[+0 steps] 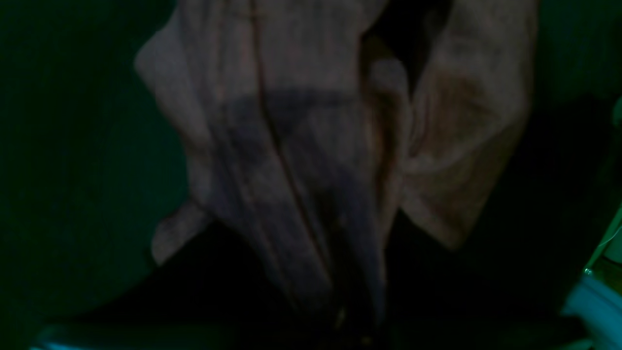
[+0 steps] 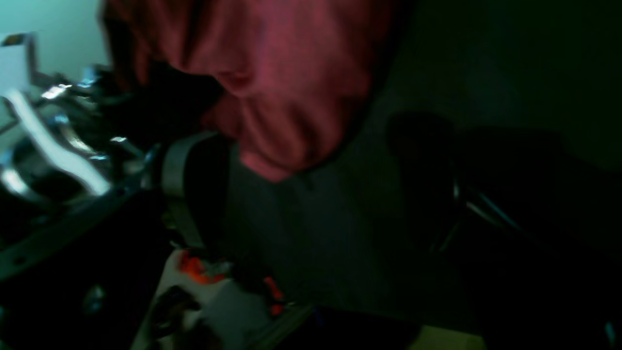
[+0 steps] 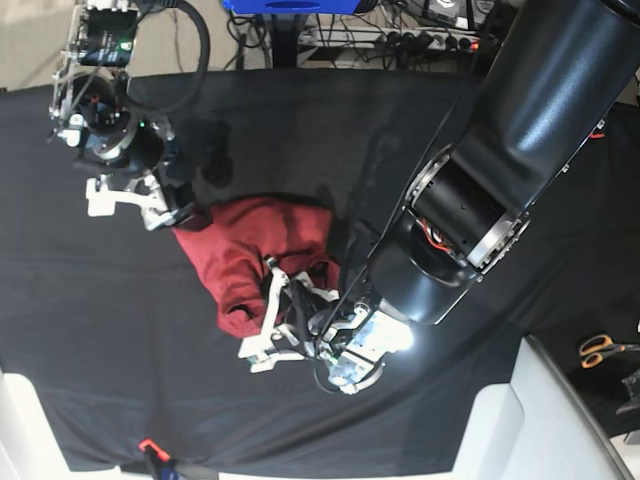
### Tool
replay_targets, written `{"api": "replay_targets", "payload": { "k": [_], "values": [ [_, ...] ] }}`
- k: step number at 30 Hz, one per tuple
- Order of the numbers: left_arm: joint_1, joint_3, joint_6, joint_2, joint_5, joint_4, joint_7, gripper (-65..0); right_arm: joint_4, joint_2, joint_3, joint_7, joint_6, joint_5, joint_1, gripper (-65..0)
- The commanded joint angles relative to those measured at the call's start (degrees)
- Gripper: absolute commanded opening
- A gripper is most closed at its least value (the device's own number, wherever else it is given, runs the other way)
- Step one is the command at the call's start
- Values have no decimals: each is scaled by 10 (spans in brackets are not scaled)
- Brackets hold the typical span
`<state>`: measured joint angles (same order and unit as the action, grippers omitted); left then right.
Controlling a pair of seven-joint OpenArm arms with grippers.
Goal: Fold the T-shirt properly
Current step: 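Hold the shirt with the right gripper while the left gripper drags its edge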
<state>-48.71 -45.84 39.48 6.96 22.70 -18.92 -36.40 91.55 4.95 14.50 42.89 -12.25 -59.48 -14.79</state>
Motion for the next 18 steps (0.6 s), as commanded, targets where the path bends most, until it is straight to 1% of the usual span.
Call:
{"api": "replay_targets", "payload": {
  "k": [1,3,4,6,8,11,12,15,18],
  "values": [
    [-21,1,5,6,9,-9,11,-650,18,0,-12,1,6,-6,9,-132],
    [-21,1,5,6,9,-9,11,-650,26,-4,-30,1,7,14,16,-171],
    [-21,1,5,6,9,-9,11,-650,29,-7,-45,0,7,23,23,-209],
    [-21,1,5,6,9,-10,11,-650,34,-10,-59,0,16,37,33,-305],
    [-21,1,5,7,9,-10,11,-650,38,-16,-62,0,25,41,43,-428],
    [-21,1,5,7,9,-10,13,-650,33,-18,-62,0,25,41,58,-609],
    [-21,1,5,7,9,-10,20,-650,32,-18,-62,0,25,41,61,-650],
    [-17,1,5,7,8,-10,47,-650,31,-19,-62,0,25,41,65,-635],
    [-16,-7,5,7,8,-10,48,-650,31,-19,-61,1,25,41,67,-636]
  ]
}}
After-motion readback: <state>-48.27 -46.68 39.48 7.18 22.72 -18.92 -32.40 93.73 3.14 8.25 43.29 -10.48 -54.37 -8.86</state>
